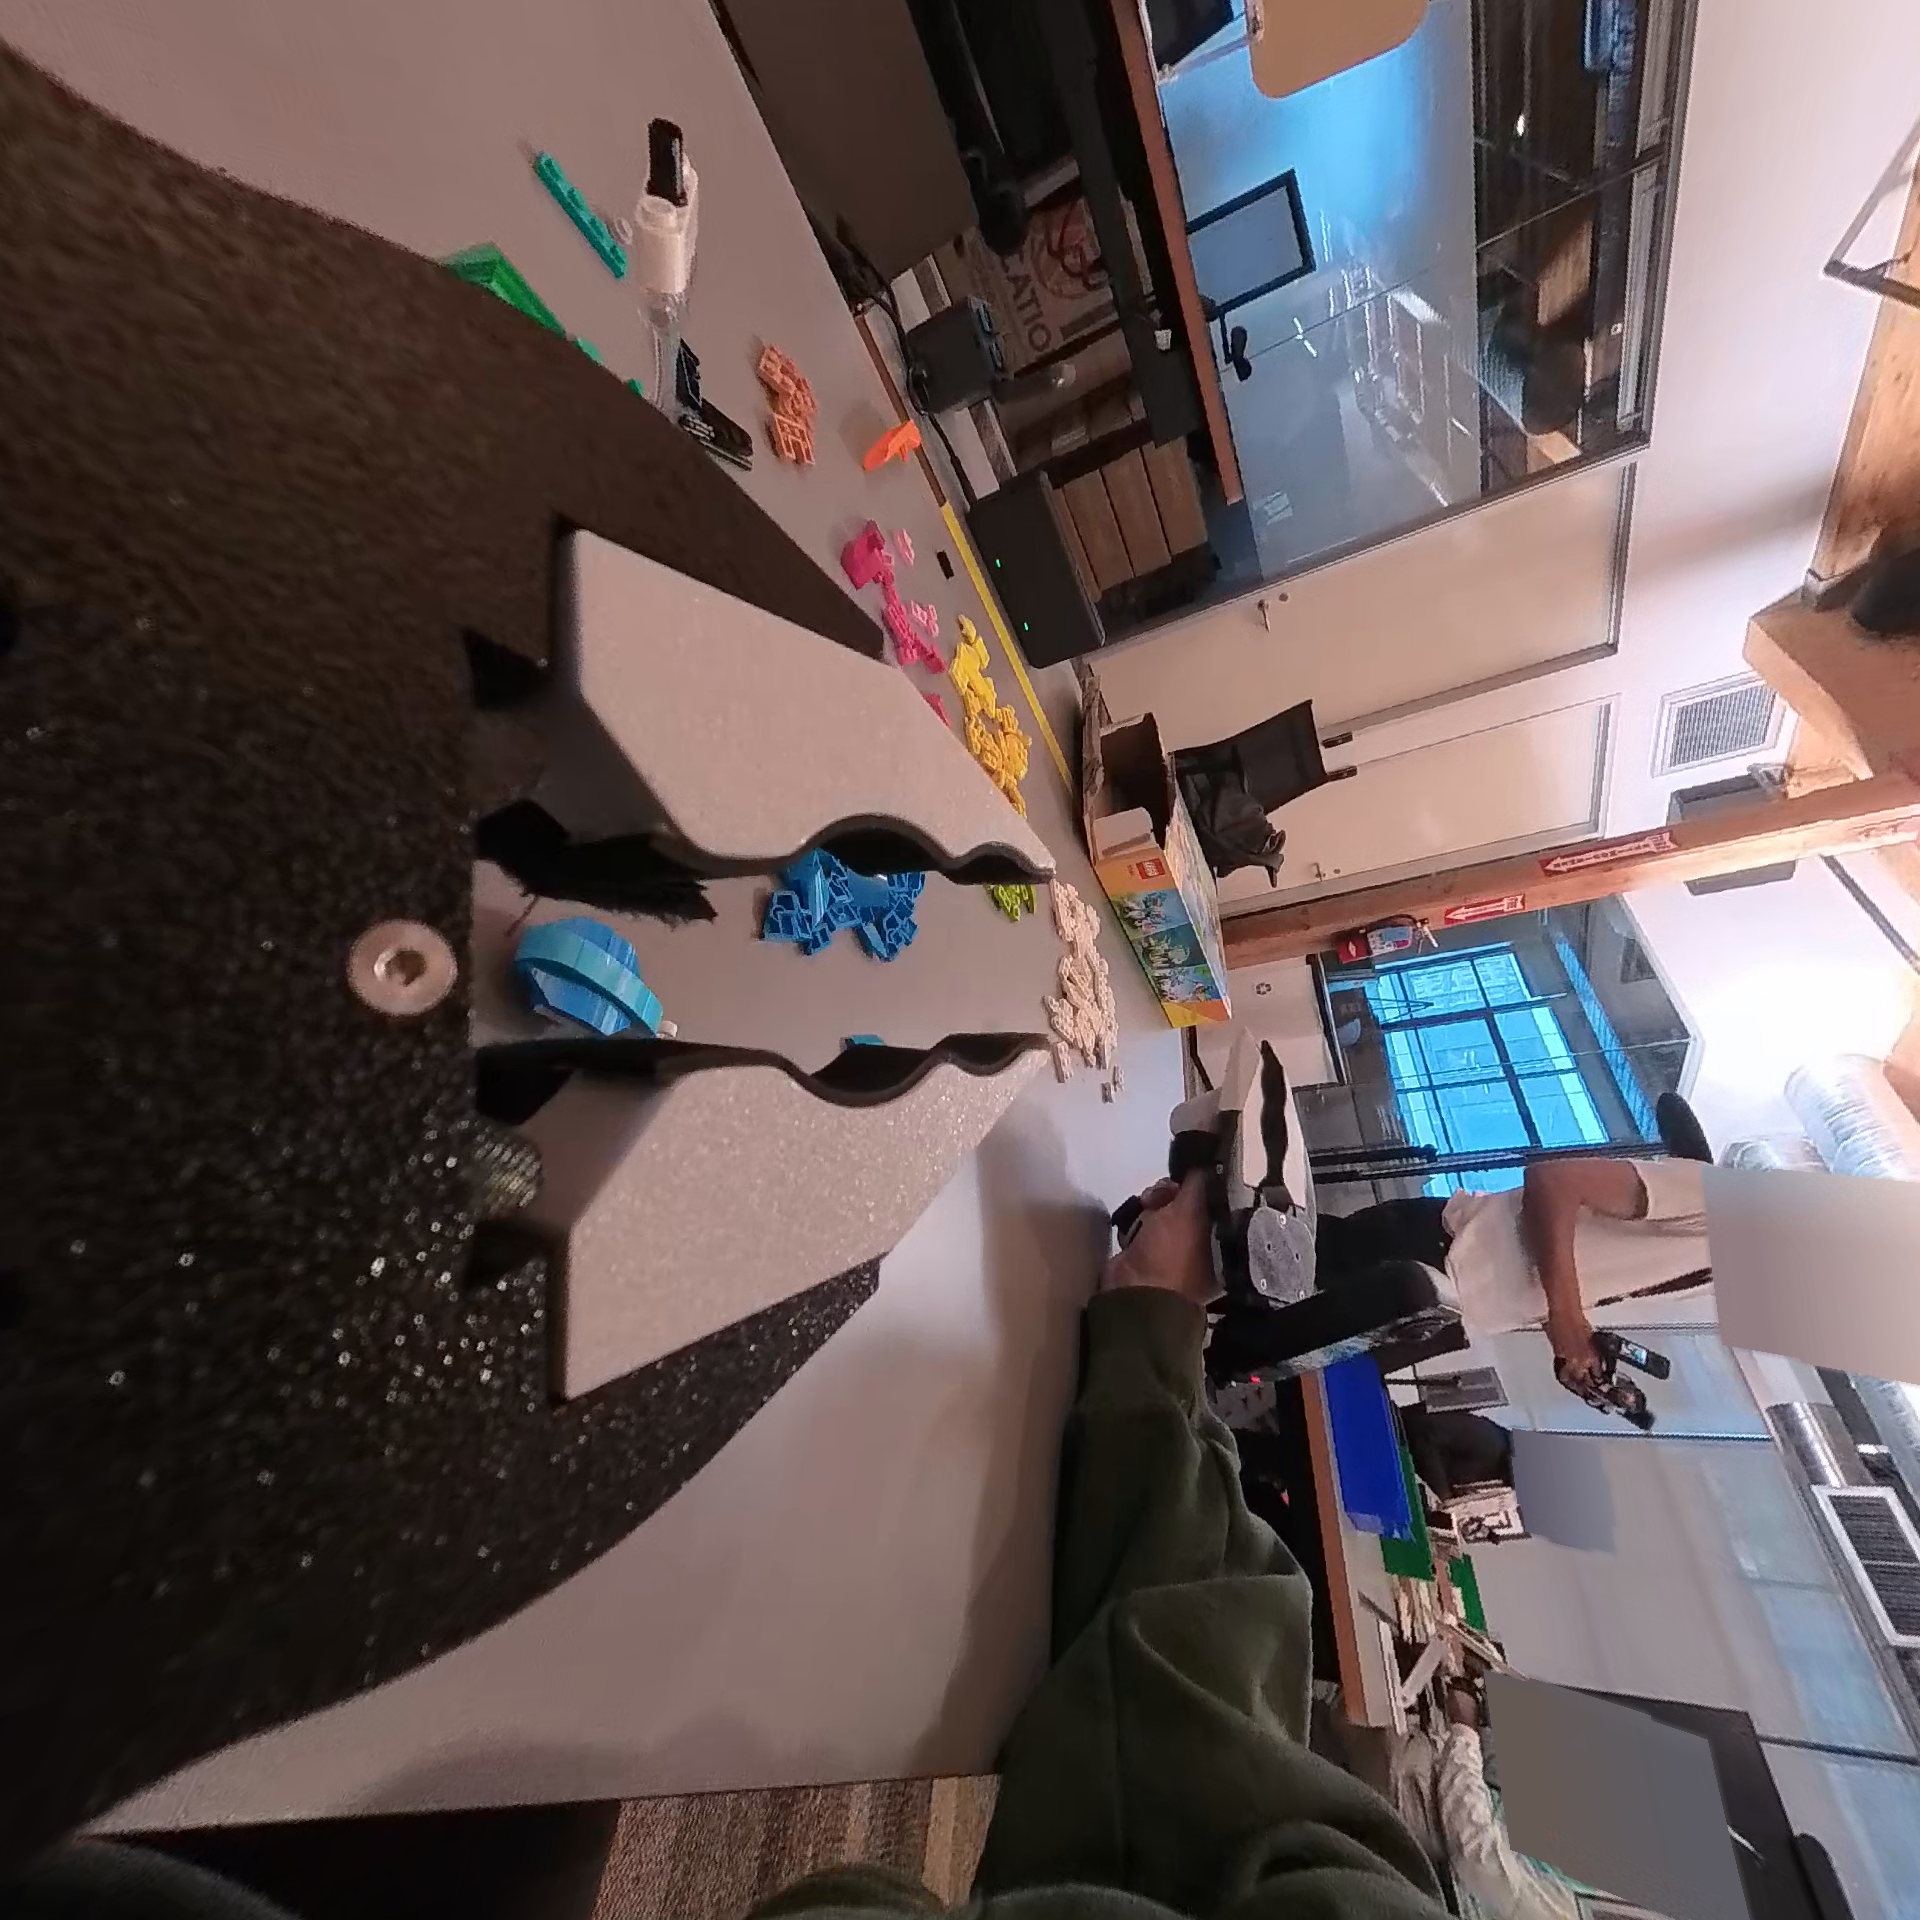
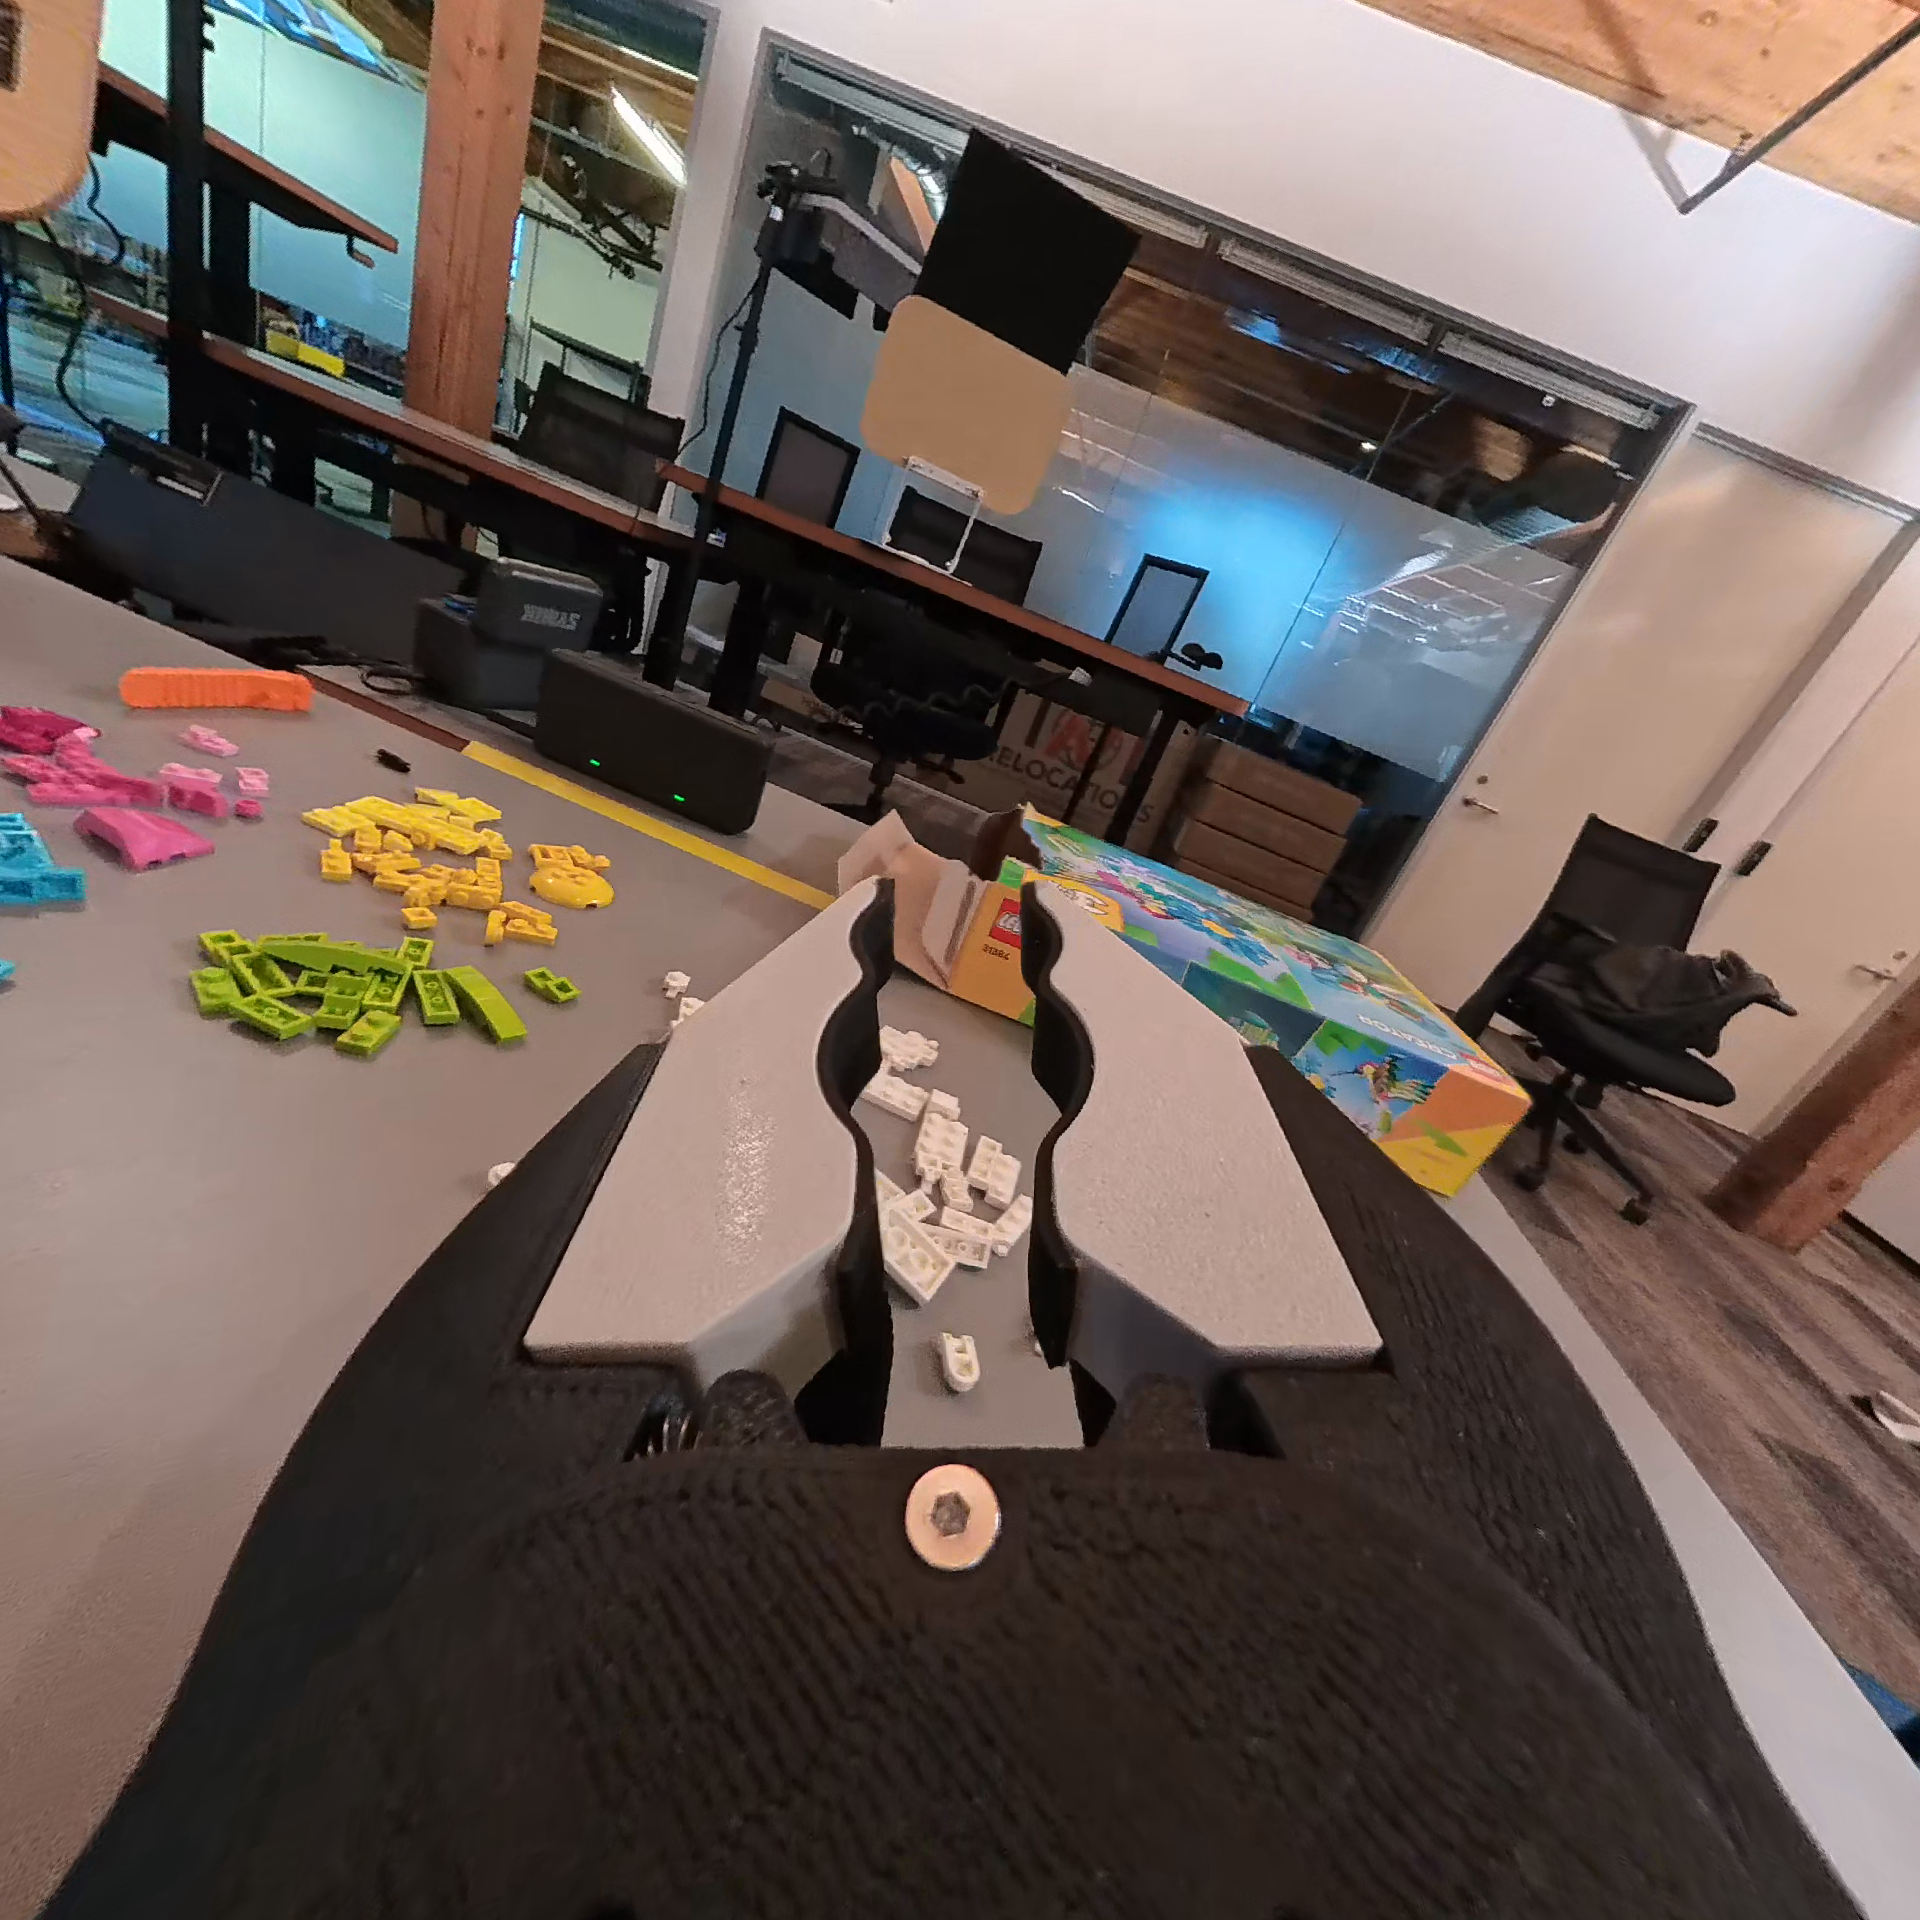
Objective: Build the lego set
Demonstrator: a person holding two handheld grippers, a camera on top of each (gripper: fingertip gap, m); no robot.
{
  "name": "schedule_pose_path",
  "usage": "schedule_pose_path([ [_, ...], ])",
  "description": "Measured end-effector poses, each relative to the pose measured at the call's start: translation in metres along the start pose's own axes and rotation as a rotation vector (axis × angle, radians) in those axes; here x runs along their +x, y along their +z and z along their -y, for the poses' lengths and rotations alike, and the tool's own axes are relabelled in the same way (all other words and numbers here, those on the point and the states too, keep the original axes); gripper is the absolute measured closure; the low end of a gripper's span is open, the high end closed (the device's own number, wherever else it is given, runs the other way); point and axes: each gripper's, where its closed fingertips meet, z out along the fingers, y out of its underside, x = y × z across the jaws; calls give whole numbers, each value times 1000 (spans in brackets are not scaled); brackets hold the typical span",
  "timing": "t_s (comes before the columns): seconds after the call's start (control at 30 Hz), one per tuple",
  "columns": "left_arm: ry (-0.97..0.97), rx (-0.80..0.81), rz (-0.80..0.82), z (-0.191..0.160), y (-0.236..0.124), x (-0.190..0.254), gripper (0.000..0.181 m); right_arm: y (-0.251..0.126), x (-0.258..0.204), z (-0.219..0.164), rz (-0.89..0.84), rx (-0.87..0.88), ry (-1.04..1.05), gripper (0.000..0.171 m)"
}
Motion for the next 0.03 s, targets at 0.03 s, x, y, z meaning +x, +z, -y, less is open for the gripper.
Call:
schedule_pose_path([
  [0.03,0,-1,-1,0,0,0,156,0,-2,1,10,4,-2,149],
])
